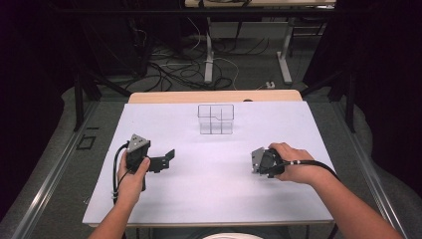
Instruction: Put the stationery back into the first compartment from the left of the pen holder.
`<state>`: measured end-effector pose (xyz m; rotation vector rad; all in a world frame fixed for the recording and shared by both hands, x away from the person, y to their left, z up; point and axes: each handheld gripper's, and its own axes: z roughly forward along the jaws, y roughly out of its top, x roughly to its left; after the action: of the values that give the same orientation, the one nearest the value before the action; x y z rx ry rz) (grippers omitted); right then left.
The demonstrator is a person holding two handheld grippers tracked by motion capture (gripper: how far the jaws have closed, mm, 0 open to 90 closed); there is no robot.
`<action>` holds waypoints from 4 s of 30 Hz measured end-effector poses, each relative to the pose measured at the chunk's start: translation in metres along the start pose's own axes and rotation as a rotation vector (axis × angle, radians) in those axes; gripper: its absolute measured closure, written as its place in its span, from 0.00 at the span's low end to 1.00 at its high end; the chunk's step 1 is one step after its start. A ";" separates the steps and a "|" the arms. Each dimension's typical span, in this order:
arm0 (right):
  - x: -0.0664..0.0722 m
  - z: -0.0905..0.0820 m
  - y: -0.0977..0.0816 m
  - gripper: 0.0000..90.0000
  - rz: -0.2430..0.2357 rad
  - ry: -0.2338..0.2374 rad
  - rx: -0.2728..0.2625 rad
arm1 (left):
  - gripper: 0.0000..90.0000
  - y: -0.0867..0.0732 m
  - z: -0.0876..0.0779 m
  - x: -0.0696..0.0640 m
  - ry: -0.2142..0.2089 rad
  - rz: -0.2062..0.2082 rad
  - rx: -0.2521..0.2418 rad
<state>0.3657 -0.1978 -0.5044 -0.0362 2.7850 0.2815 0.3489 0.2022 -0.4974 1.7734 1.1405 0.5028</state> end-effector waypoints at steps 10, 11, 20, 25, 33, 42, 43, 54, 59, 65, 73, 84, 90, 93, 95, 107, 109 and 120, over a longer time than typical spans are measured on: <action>0.003 0.008 0.000 0.71 -0.008 0.012 -0.001 | 0.00 0.000 0.000 0.001 0.005 -0.002 0.001; 0.003 0.008 0.000 0.71 -0.010 0.020 0.004 | 0.00 0.000 0.000 0.001 0.006 -0.001 0.001; 0.003 0.015 0.001 0.74 -0.048 0.022 0.030 | 0.00 0.000 -0.001 0.002 0.009 -0.013 -0.009; 0.002 0.018 0.000 0.75 -0.065 0.036 0.071 | 0.00 0.000 -0.001 0.002 0.009 -0.011 -0.006; 0.001 0.025 -0.002 0.80 -0.085 0.032 0.067 | 0.00 0.000 -0.001 0.002 0.009 -0.012 -0.007; 0.000 0.025 -0.004 0.87 -0.114 0.061 0.096 | 0.00 -0.001 0.000 0.003 0.009 -0.007 -0.004; 0.002 0.030 -0.007 0.88 -0.105 0.011 0.020 | 0.00 -0.001 0.000 0.003 0.009 -0.007 -0.003; 0.001 0.023 -0.001 0.89 -0.140 0.033 0.078 | 0.00 -0.001 0.000 0.002 0.005 -0.015 0.000; 0.001 0.018 0.000 0.89 -0.127 0.006 0.079 | 0.00 -0.001 0.000 0.002 0.006 -0.017 -0.001; -0.001 0.015 0.003 0.89 -0.141 -0.008 0.069 | 0.00 -0.001 0.000 0.002 0.007 -0.019 -0.002; -0.002 0.011 0.007 0.89 -0.143 -0.033 0.087 | 0.00 -0.001 0.000 0.003 0.007 -0.019 -0.002; -0.004 0.006 0.010 0.89 -0.126 -0.134 0.022 | 0.00 -0.001 0.000 0.003 0.006 -0.017 0.001; -0.006 -0.001 0.013 0.89 -0.109 -0.169 0.009 | 0.00 -0.001 0.000 0.003 0.007 -0.017 -0.002; -0.006 -0.003 0.013 0.89 -0.083 -0.206 -0.040 | 0.00 -0.001 0.000 0.003 0.008 -0.018 -0.002; -0.008 -0.015 0.017 0.89 -0.063 -0.172 0.044 | 0.00 -0.001 0.000 0.003 0.008 -0.018 -0.002; -0.019 -0.032 0.016 0.89 0.161 -0.290 -0.265 | 0.00 -0.001 0.000 0.003 0.009 -0.016 0.000; -0.022 -0.036 0.016 0.89 0.211 -0.290 -0.311 | 0.00 -0.001 0.000 0.003 0.009 -0.017 -0.002; -0.038 -0.050 0.016 0.89 0.497 -0.286 -0.564 | 0.00 -0.001 0.000 0.003 0.008 -0.019 -0.004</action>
<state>0.3840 -0.1919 -0.4428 0.5197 2.3075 1.0897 0.3500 0.2052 -0.4988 1.7568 1.1598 0.5009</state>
